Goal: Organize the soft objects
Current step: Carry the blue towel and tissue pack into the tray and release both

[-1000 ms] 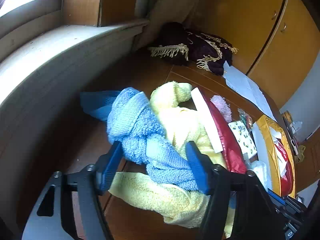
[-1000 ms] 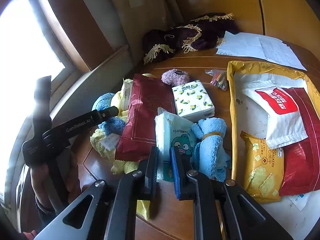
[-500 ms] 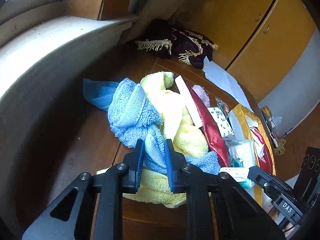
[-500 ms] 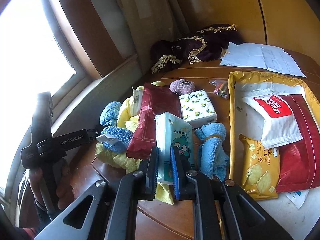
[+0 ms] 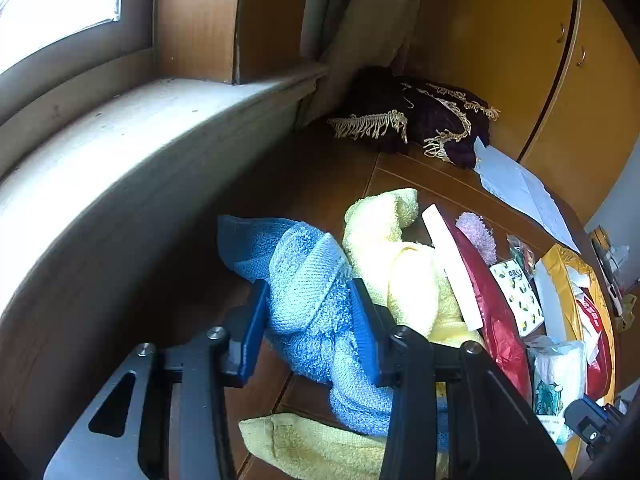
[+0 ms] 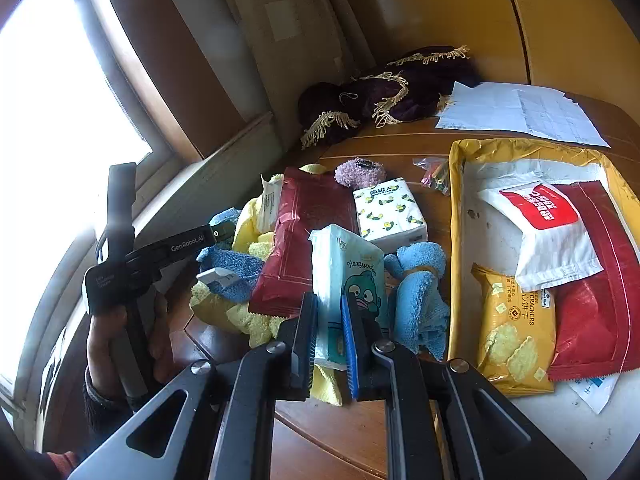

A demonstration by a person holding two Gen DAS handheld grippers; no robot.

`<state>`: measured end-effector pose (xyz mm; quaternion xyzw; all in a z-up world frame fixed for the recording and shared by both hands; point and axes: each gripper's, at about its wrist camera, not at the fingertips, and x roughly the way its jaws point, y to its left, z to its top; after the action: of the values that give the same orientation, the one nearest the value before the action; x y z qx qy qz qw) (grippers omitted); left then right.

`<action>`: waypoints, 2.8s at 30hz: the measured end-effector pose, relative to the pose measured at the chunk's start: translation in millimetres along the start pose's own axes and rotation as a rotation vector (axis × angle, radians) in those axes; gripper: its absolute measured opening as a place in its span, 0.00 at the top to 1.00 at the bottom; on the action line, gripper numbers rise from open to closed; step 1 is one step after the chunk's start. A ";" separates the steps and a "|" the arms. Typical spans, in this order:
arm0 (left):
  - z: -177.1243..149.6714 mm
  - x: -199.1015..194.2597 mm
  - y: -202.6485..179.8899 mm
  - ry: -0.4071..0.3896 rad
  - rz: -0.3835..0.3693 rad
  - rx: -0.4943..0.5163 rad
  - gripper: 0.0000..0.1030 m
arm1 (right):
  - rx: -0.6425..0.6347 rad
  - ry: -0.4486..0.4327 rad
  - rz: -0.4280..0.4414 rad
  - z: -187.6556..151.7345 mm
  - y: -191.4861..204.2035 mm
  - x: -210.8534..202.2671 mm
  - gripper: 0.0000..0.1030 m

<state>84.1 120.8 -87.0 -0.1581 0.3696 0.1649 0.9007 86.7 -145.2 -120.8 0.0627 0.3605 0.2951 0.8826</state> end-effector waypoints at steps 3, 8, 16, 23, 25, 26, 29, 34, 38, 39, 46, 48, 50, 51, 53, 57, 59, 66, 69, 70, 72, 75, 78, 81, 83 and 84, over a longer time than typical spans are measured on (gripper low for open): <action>0.1 -16.4 8.3 -0.032 -0.083 -0.048 0.81 | 0.011 -0.028 0.026 -0.3 -3.4 -7.9 0.88; 7.9 -66.6 10.8 -0.162 -0.227 -0.101 0.82 | 0.015 -0.106 0.067 3.0 -3.2 -26.8 0.88; 23.8 -141.9 -37.4 -0.226 -0.555 -0.018 0.82 | 0.046 -0.219 0.058 9.1 -16.9 -68.2 0.88; 25.5 -158.3 -122.0 -0.160 -0.802 0.125 0.82 | 0.154 -0.305 -0.035 2.1 -65.5 -123.0 0.88; 20.1 -148.8 -147.9 -0.125 -0.807 0.165 0.82 | 0.166 -0.316 -0.066 -1.4 -76.7 -134.8 0.88; 17.0 -142.2 -158.8 -0.090 -0.830 0.176 0.82 | 0.172 -0.319 -0.084 -3.2 -81.4 -140.0 0.88; 5.5 -116.4 -187.0 0.001 -0.851 0.194 0.82 | 0.176 -0.331 -0.123 -9.3 -91.3 -153.4 0.88; -16.7 -79.6 -215.1 0.150 -0.873 0.176 0.82 | 0.187 -0.308 -0.168 -20.5 -105.6 -157.0 0.88; -41.3 -56.1 -223.4 0.206 -0.849 0.172 0.82 | 0.193 -0.271 -0.202 -32.2 -114.2 -145.6 0.88; -47.6 -49.9 -224.0 0.234 -0.837 0.171 0.82 | 0.193 -0.262 -0.229 -34.2 -116.3 -141.1 0.88; -63.1 -31.4 -226.8 0.248 -0.749 0.188 0.82 | 0.200 -0.218 -0.339 -41.6 -128.5 -114.2 0.87; -64.2 -29.7 -228.5 0.231 -0.708 0.202 0.81 | 0.217 -0.194 -0.321 -43.8 -132.2 -105.6 0.87; -61.2 -25.3 -231.8 0.214 -0.670 0.223 0.81 | 0.245 -0.177 -0.295 -46.2 -136.6 -100.2 0.87; -59.3 -24.9 -234.1 0.204 -0.653 0.235 0.81 | 0.258 -0.173 -0.295 -48.1 -136.8 -99.7 0.87; -53.2 -18.3 -238.2 0.212 -0.637 0.257 0.81 | 0.274 -0.155 -0.332 -49.3 -134.9 -98.1 0.86; -51.1 -12.1 -246.8 0.210 -0.605 0.290 0.81 | 0.334 -0.158 -0.365 -57.0 -135.2 -100.1 0.86; -52.2 -10.6 -252.4 0.220 -0.601 0.305 0.81 | 0.364 -0.168 -0.380 -63.0 -137.6 -103.3 0.86; -51.0 -7.1 -268.8 0.229 -0.587 0.379 0.81 | 0.371 -0.172 -0.456 -71.2 -130.4 -109.4 0.86; -47.4 -1.1 -270.2 0.249 -0.594 0.389 0.81 | 0.376 -0.175 -0.447 -73.7 -126.8 -110.8 0.86; -47.0 -0.5 -269.9 0.251 -0.603 0.390 0.82 | 0.379 -0.176 -0.432 -72.9 -128.6 -110.3 0.86; -47.5 -3.7 -268.8 0.237 -0.601 0.400 0.82 | 0.388 -0.178 -0.412 -70.8 -132.6 -108.7 0.86; -48.7 -19.0 -265.9 0.202 -0.608 0.409 0.80 | 0.384 -0.189 -0.386 -66.9 -135.7 -108.2 0.83; -47.4 -38.2 -260.6 0.175 -0.648 0.409 0.55 | 0.402 -0.231 -0.355 -67.8 -139.1 -116.9 0.77; -47.8 -55.2 -245.5 0.133 -0.703 0.345 0.27 | 0.382 -0.285 -0.356 -67.2 -132.9 -128.1 0.44; -47.4 -63.1 -236.4 0.117 -0.716 0.329 0.27 | 0.349 -0.320 -0.352 -65.6 -125.5 -134.7 0.42; -47.9 -67.1 -229.6 0.107 -0.721 0.317 0.27 | 0.323 -0.331 -0.343 -63.7 -119.6 -136.5 0.42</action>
<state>104.6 -116.4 -33.8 -0.1452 0.3576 -0.2295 0.8935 23.5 -326.8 -124.2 0.1879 0.2591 0.0662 0.9451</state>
